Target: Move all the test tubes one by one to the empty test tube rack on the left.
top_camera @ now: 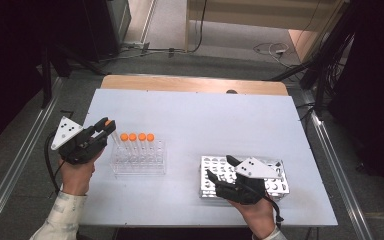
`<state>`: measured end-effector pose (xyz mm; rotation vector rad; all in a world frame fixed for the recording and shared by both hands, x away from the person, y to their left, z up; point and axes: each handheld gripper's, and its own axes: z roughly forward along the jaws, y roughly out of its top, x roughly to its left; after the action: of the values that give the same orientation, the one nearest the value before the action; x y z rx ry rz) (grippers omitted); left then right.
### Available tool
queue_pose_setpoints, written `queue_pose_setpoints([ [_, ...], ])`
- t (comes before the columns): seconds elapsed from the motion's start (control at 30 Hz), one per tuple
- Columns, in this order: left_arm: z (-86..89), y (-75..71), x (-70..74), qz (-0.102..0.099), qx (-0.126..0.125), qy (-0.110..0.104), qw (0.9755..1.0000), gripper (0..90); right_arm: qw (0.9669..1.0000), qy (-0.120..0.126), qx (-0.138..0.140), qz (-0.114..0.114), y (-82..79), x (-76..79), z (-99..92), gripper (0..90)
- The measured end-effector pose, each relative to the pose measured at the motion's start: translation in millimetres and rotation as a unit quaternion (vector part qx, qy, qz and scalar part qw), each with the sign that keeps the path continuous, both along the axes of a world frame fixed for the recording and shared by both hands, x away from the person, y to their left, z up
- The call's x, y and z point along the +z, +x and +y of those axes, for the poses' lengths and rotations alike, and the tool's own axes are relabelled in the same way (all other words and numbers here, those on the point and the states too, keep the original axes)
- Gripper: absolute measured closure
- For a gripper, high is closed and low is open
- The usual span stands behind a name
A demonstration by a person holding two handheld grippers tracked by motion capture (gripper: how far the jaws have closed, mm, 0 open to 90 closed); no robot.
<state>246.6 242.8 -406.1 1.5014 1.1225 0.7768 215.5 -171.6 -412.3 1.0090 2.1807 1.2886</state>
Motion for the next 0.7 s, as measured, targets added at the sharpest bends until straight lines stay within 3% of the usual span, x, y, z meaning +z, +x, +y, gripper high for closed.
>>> queue_pose_setpoints([
  [0.43,-6.8,2.8,-19.1,0.02,0.007,0.01,0.9997,69.4,1.0,-0.001,0.0,0.0,-0.1,-0.4,-0.1,25.6],
  [0.7,-3.1,1.0,-25.6,0.032,0.009,-0.003,0.9995,69.0,1.0,-0.002,0.001,0.001,-0.4,-0.9,0.6,25.6],
])
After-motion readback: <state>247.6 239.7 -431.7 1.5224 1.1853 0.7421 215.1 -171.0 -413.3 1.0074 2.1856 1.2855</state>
